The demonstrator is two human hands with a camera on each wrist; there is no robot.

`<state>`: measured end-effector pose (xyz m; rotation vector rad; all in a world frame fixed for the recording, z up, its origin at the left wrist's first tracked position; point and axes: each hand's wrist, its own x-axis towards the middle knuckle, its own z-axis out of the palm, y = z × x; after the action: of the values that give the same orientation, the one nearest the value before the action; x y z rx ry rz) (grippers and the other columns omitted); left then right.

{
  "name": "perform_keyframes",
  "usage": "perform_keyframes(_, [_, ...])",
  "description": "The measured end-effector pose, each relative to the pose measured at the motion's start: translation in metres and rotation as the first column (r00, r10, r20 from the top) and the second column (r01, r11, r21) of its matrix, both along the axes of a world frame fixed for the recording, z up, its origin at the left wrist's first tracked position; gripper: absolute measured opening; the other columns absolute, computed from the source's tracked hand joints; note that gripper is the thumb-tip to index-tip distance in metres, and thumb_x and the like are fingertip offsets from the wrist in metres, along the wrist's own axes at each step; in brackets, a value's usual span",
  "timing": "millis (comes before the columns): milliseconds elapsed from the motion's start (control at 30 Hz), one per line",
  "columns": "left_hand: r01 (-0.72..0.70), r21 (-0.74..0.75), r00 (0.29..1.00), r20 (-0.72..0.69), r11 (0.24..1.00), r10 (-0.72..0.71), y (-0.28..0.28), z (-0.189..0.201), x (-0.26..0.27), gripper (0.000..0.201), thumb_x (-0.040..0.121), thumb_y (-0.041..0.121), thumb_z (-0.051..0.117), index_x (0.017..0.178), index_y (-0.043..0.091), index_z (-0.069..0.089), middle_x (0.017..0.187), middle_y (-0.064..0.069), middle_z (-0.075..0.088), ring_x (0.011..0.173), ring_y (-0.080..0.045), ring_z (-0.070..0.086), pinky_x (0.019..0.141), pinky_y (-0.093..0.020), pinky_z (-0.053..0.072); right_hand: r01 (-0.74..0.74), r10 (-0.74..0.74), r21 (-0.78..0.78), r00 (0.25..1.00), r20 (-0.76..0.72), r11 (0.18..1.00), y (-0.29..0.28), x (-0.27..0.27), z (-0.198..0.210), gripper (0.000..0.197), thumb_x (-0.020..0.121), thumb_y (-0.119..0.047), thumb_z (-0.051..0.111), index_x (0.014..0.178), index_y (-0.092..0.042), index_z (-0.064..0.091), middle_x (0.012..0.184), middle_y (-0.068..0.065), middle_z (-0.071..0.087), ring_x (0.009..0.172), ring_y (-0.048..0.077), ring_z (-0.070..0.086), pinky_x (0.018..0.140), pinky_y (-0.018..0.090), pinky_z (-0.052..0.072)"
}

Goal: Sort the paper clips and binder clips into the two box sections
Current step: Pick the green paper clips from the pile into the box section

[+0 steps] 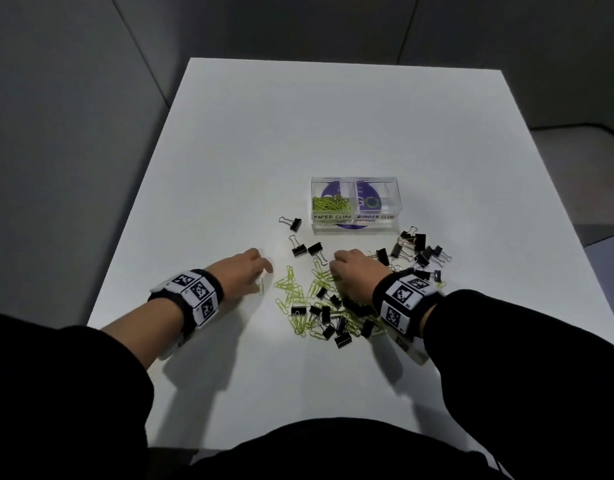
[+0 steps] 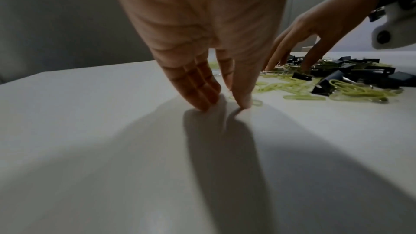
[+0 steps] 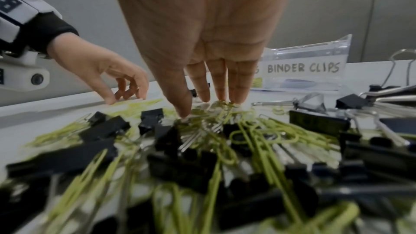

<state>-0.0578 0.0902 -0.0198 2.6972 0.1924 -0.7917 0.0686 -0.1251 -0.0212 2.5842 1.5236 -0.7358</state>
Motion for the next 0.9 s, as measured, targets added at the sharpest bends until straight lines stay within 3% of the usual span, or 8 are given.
perform_keyframes(200, [-0.139,-0.009,0.973,0.184,0.99,0.139,-0.022,-0.011,-0.005,0.023,0.091,0.02,0.055,0.111,0.01,0.06,0.114,-0.008,0.054,0.104,-0.024,0.054,0.088,-0.032,0.044,-0.085,0.085,-0.002,0.996,0.024,0.996,-0.005,-0.015,0.003,0.035,0.092,-0.006,0.047,0.126,-0.007,0.05,0.135,0.012,0.045,0.122,0.029,0.041,0.097,0.039,0.046])
perform_keyframes(300, [-0.188,-0.015,0.962,0.2,0.982,0.187,-0.034,-0.01,0.003,0.019,0.092,0.019,0.052,0.105,0.007,0.062,0.113,-0.009,0.055,0.103,-0.026,0.055,0.089,-0.034,0.046,-0.104,0.104,0.006,0.994,0.028,0.995,-0.009,-0.019,0.003,0.033,0.091,-0.003,0.048,0.124,-0.008,0.052,0.134,0.011,0.045,0.122,0.028,0.041,0.095,0.038,0.047])
perform_keyframes(433, [-0.224,-0.042,0.947,0.228,0.974,0.227,-0.053,-0.009,0.008,0.028,0.092,0.024,0.052,0.116,0.01,0.055,0.121,-0.008,0.049,0.105,-0.023,0.052,0.089,-0.031,0.045,-0.098,0.097,0.019,0.994,0.049,0.995,-0.013,-0.021,0.001,0.032,0.09,-0.003,0.05,0.122,-0.008,0.052,0.13,0.011,0.047,0.118,0.027,0.043,0.092,0.037,0.049])
perform_keyframes(533, [-0.234,-0.121,0.948,0.193,0.965,0.254,-0.065,-0.009,0.009,0.057,0.086,0.033,0.06,0.136,0.017,0.039,0.131,-0.008,0.041,0.115,-0.023,0.048,0.097,-0.032,0.045,-0.059,0.058,0.03,0.998,0.038,0.998,-0.01,-0.022,0.0,0.034,0.09,-0.009,0.053,0.124,-0.008,0.048,0.128,0.012,0.048,0.116,0.028,0.044,0.09,0.038,0.047])
perform_keyframes(600, [-0.187,-0.115,0.971,0.132,0.976,0.201,-0.071,-0.007,0.012,0.064,0.081,0.033,0.066,0.137,0.019,0.039,0.132,-0.008,0.038,0.118,-0.023,0.045,0.1,-0.033,0.044,-0.055,0.054,0.018,0.998,0.03,0.998,-0.006,-0.023,0.001,0.032,0.09,-0.014,0.055,0.121,-0.007,0.051,0.126,0.013,0.048,0.115,0.03,0.044,0.089,0.039,0.046])
perform_keyframes(733, [-0.107,-0.047,0.99,0.088,0.993,0.11,-0.072,-0.006,0.019,0.057,0.082,0.024,0.067,0.134,0.017,0.042,0.132,-0.01,0.039,0.119,-0.026,0.045,0.101,-0.034,0.041,-0.066,0.067,-0.015,0.997,0.03,0.998,-0.002,-0.021,0.004,0.031,0.089,-0.011,0.054,0.119,-0.005,0.055,0.125,0.014,0.048,0.113,0.031,0.045,0.091,0.04,0.046])
perform_keyframes(900, [-0.109,-0.051,0.987,0.116,0.993,0.114,-0.07,-0.006,0.02,0.039,0.089,0.018,0.058,0.127,0.012,0.049,0.128,-0.012,0.044,0.115,-0.028,0.048,0.098,-0.033,0.039,-0.035,0.036,-0.018,0.999,0.033,0.999,0.004,-0.018,0.008,0.029,0.089,-0.001,0.048,0.117,-0.004,0.055,0.123,0.016,0.049,0.112,0.032,0.048,0.09,0.04,0.044])
